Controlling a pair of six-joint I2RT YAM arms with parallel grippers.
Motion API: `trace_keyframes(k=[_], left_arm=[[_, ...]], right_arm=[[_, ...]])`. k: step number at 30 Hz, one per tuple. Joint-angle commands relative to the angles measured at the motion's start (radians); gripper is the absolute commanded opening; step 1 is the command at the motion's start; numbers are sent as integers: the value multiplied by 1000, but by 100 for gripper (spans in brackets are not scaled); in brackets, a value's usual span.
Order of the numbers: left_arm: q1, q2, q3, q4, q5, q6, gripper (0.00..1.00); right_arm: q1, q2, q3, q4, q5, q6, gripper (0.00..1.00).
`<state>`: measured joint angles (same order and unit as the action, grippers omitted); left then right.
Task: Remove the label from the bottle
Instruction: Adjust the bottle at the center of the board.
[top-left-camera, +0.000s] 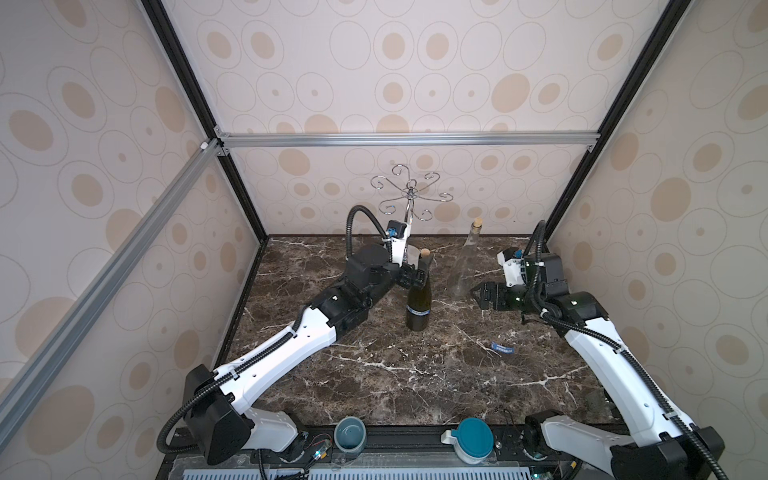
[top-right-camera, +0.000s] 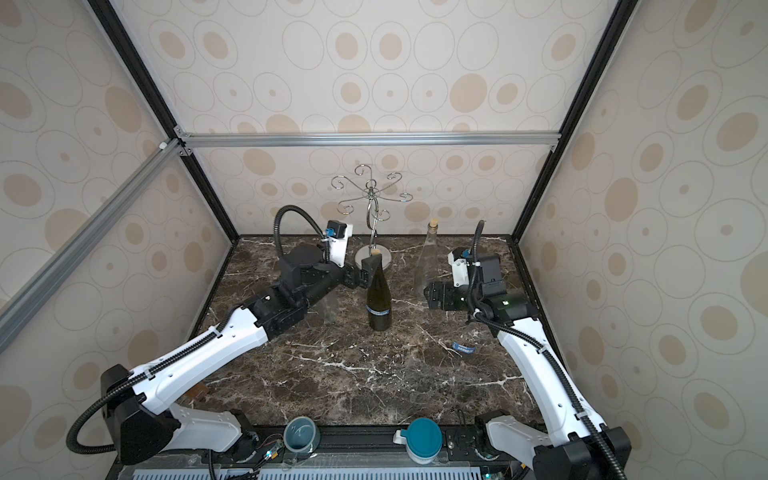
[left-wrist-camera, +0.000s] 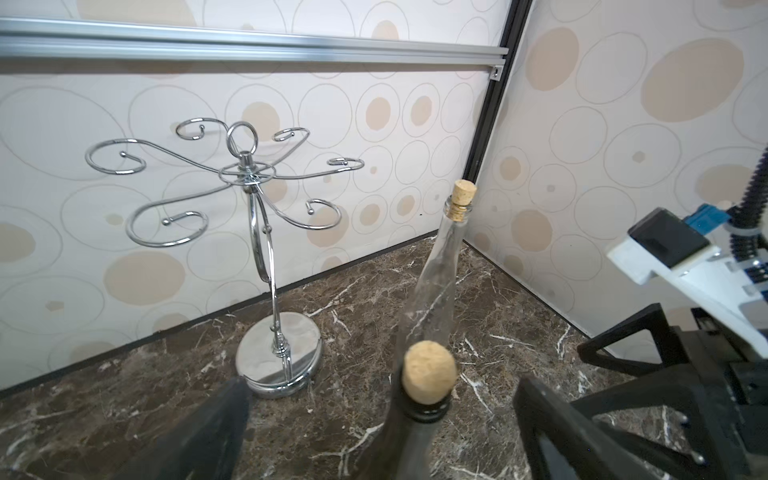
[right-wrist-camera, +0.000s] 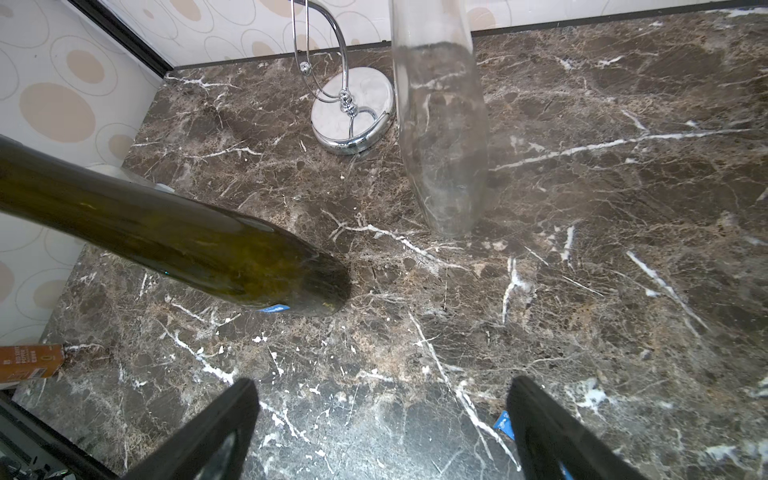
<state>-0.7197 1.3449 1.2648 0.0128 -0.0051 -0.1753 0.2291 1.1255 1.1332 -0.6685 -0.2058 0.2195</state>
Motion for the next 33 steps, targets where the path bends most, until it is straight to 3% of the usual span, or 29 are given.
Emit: trace_keyframes(k=[1,5,10,18,33], left_arm=[[72,-20,-1,-35,328,127,100],[129,36,32,-81,511,173,100],[133,106,72,-96,608,213,97],[141,204,112,-54,645,232,84],[163,262,127,2,655,235,57]], right_arm=[[-4,-14,9,-25,0,-3,97],[-3,-7,10,-25,-4,2,97],[-3,-5,18,-31,0,0,97],[-3,3,22,-34,5,-2,97],[-4,1,10,-36,26,-6,97]])
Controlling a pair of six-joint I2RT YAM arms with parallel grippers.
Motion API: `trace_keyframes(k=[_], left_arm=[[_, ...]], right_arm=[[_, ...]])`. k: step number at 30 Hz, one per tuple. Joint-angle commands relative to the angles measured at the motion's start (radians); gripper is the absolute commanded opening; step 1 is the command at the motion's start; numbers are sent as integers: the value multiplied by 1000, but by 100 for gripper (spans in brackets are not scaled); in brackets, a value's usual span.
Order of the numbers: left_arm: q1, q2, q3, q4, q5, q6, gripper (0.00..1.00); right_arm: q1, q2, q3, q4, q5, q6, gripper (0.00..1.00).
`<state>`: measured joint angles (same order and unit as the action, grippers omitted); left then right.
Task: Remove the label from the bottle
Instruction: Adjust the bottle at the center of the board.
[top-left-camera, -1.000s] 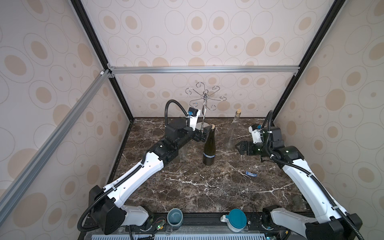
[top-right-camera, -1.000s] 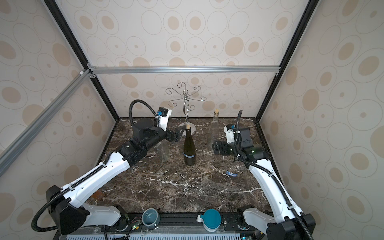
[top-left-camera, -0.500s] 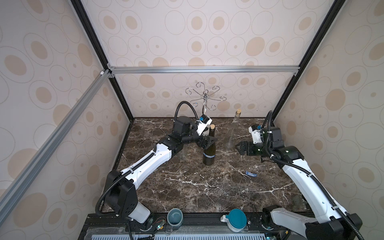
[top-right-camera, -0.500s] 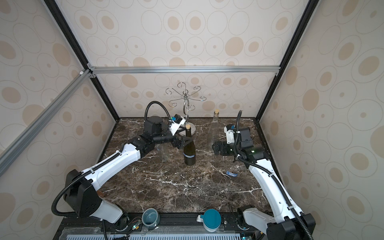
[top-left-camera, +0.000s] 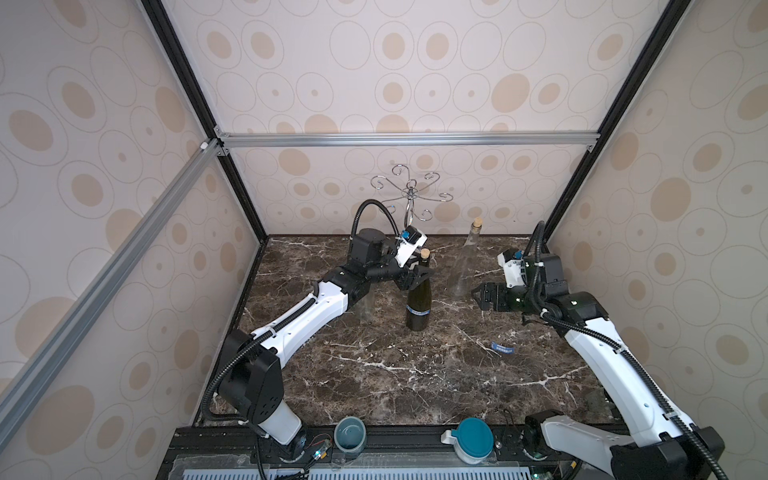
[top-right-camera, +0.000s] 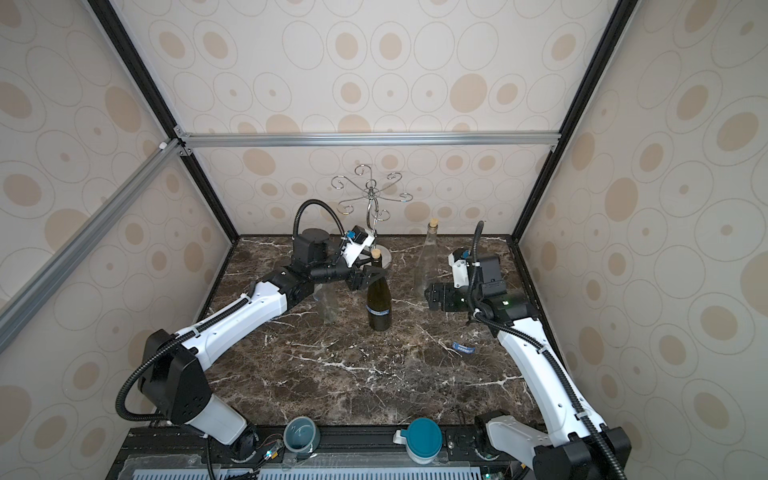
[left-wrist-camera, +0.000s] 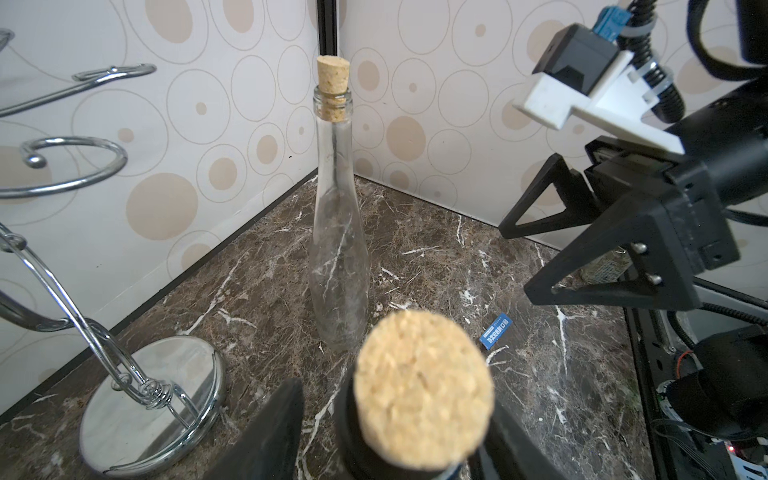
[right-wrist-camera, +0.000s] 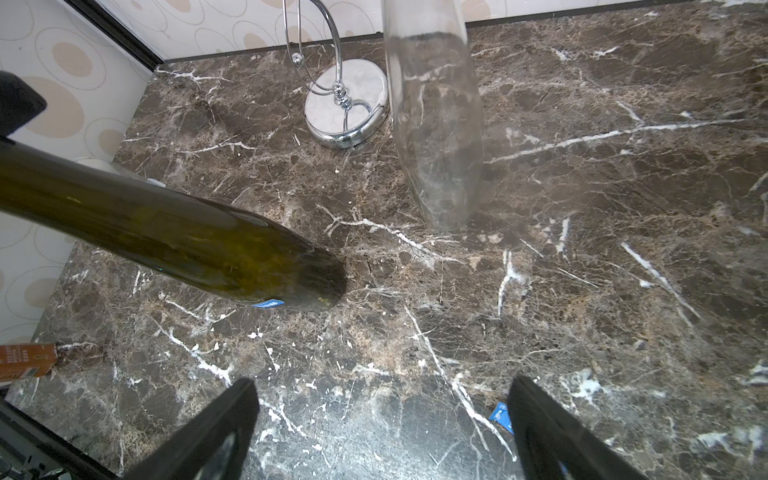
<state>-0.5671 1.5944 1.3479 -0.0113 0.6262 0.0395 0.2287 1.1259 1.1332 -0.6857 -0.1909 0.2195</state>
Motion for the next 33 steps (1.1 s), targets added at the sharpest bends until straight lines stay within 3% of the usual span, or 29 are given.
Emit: trace_keyframes(k=[1,9,15,22,33], left_arm=[[10,15,43,31,25,20,55],[12,12,36,62,0,11,34],[10,-14,27,94,-103,-46,19],[-49,-85,19,84,-398,-95,9],[-242,-129,35,111,-901,-245,2]], right_arm=[[-3,2,10,-18,11,-8,97],[-3,0,12,-18,10,-2,97],[-3,1,4,-13,-12,7,96],[-2,2,-1,-6,-19,10,95],[-2,-1,-10,9,-35,15,95]])
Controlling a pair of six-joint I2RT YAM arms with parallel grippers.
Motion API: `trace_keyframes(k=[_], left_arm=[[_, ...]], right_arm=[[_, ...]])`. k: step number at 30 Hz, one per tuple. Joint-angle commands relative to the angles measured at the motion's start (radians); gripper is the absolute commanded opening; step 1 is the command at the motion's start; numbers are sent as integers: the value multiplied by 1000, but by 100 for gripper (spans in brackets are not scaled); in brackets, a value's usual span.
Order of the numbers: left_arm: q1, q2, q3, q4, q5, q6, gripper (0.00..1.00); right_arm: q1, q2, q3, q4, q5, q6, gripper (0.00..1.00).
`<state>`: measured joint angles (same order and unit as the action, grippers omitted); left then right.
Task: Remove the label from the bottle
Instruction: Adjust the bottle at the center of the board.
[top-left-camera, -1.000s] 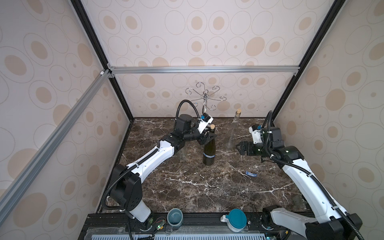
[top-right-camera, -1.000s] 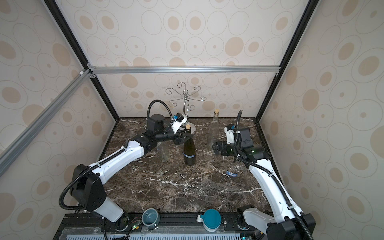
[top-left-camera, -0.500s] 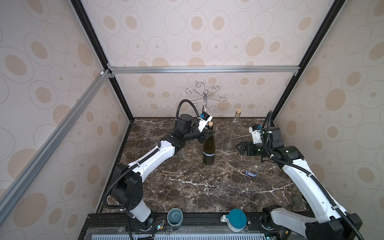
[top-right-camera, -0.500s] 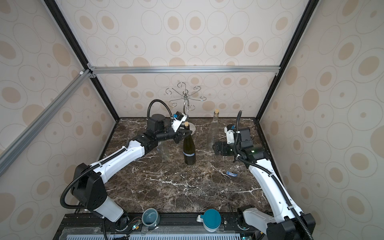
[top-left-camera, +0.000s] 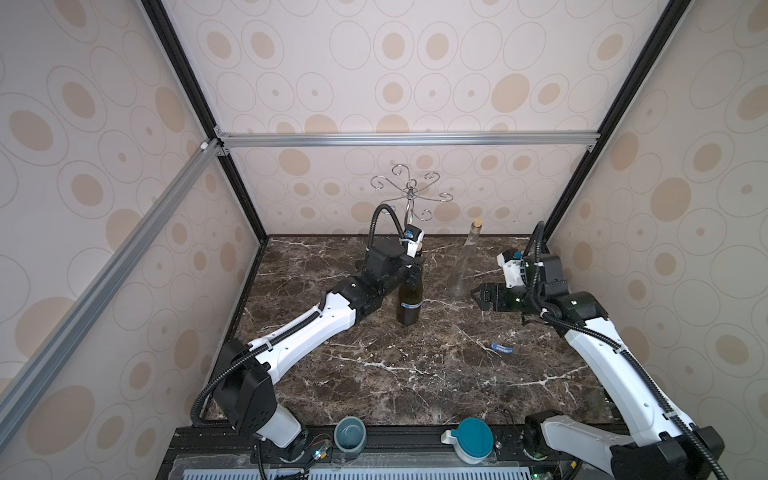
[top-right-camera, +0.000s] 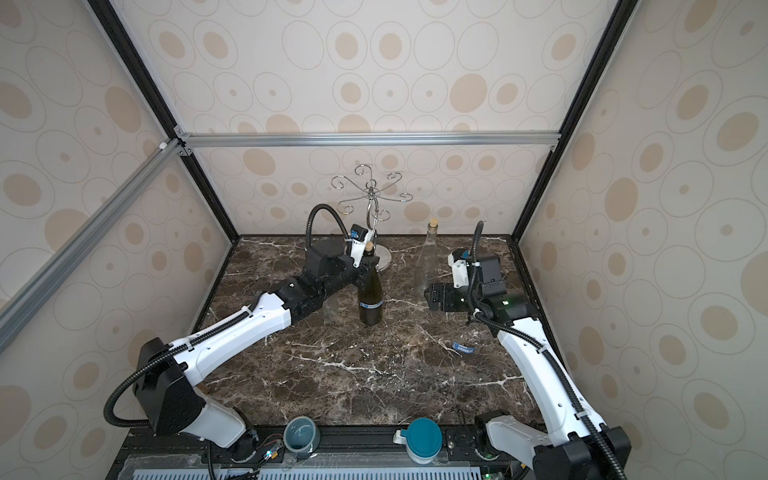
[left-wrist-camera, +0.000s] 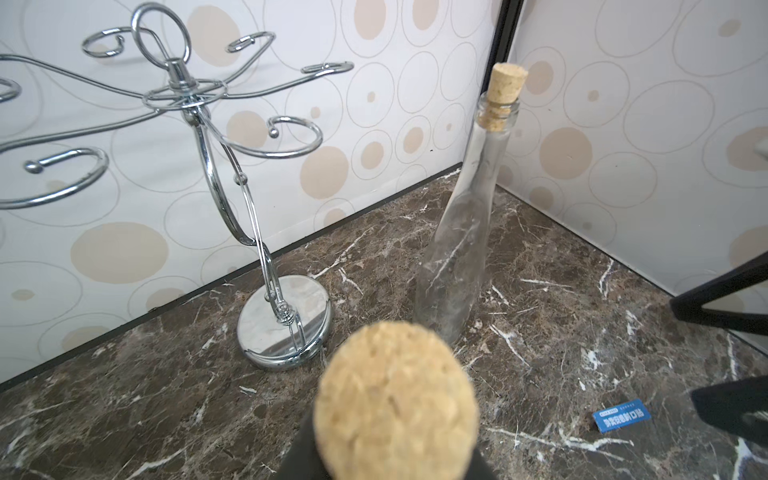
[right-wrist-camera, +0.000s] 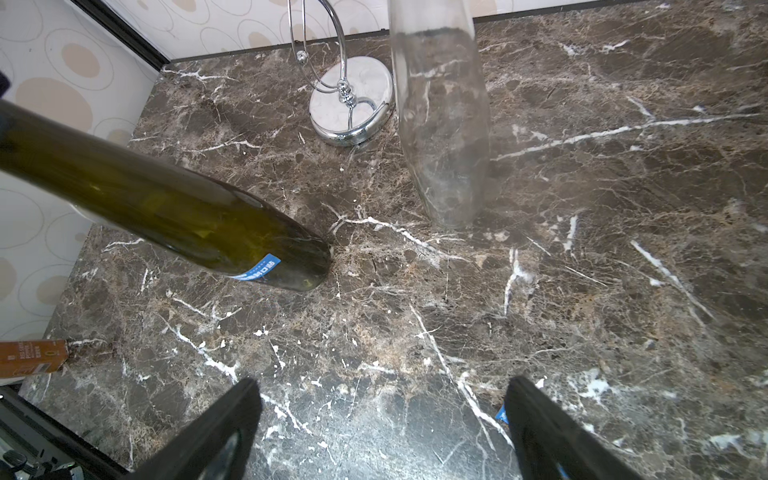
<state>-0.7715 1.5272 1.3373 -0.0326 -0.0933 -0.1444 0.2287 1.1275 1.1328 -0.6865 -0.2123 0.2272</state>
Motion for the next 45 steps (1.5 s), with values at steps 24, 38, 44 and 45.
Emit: trace_keyframes(k=[24,38,44,45], left_arm=[[-132,-2,-26,205,-408,-195,7],[-141,-16,-69,212,-399,-221,49],[-142,-61,-84,186,-340,-187,73],[-140,-72,-90,178,-322,-173,76]], right_arm=[[-2,-31,-21,-4,2,-7,95],[-2,-31,-25,-1,3,-2,95],[-2,-32,-25,-2,5,-4,95],[-2,-34,-25,-4,6,-3,95]])
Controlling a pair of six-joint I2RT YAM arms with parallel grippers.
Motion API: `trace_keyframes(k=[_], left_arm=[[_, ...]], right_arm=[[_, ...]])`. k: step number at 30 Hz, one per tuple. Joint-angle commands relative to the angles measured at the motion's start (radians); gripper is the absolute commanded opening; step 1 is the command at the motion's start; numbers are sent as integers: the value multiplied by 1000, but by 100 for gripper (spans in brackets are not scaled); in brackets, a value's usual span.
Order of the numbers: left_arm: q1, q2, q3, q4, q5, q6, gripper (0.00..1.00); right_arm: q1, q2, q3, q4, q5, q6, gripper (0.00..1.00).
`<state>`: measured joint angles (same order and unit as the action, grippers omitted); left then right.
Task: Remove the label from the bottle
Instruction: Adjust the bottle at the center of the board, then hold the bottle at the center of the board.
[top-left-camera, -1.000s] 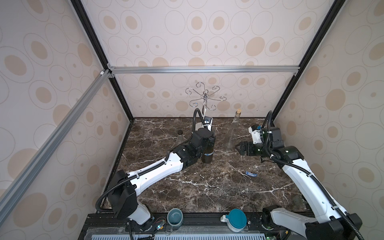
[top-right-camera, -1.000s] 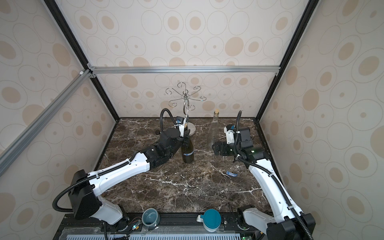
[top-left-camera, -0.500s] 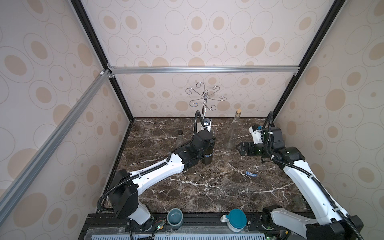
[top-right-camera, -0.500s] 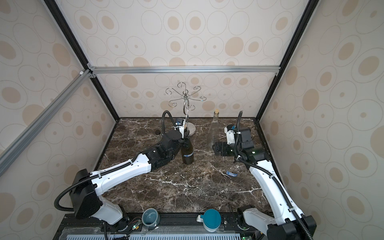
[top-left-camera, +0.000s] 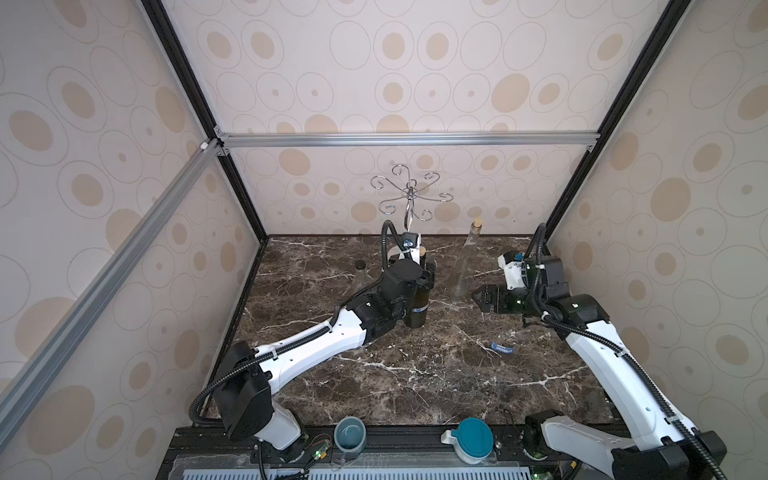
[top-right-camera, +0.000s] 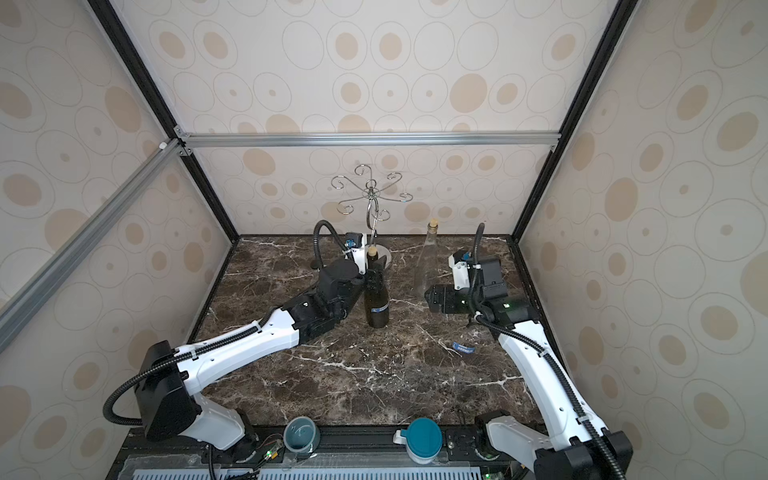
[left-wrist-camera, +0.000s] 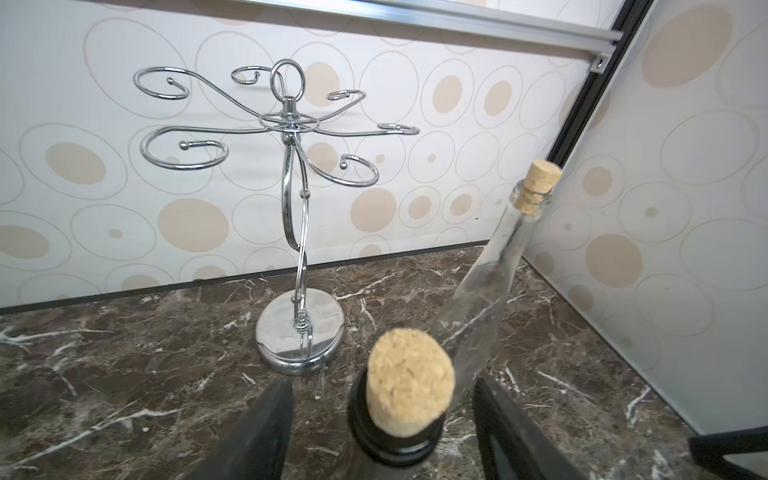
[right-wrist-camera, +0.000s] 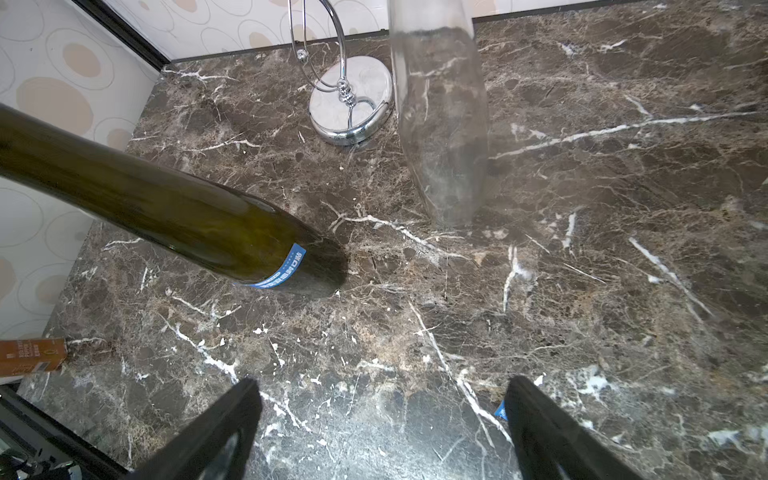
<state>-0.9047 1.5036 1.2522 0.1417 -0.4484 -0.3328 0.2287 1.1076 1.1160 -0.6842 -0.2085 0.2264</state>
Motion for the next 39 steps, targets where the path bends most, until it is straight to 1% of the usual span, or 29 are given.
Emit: trace_keyframes(k=[1,3,5,7,10,14,16,19,21,26,32,34,39], left_arm=[[-4,-62,-15,1,57,44,80],[4,-90,-30,-13,117,93,89],[28,-119,-45,-37,196,132,94],[82,-150,-62,-58,332,160,100],[182,-185,-80,-75,575,201,100],[253,-179,-71,-106,761,269,100],[292,-149,-56,-113,866,280,100],[315,-91,-19,-129,981,308,96],[319,-56,4,-127,1018,324,93],[334,1,28,-83,1058,330,87],[355,44,41,-27,1071,318,78],[362,49,42,-11,1071,316,74],[370,59,52,3,1071,317,53]], right_arm=[[-2,-15,-7,-8,4,-4,95],[-2,-20,-5,-14,10,-8,95],[-2,-22,-2,-18,15,-10,95],[-2,-23,1,-20,17,-12,95],[-2,-20,2,-17,11,-10,95],[-2,-12,-2,-7,-11,4,94],[-2,-5,-1,-2,-26,12,93],[0,4,-4,2,-41,21,91],[0,5,-3,1,-45,23,91],[0,-2,-10,-1,-39,25,91],[0,3,-4,-6,-32,22,91],[0,6,1,-8,-32,20,91],[0,17,4,-6,-35,18,90]])
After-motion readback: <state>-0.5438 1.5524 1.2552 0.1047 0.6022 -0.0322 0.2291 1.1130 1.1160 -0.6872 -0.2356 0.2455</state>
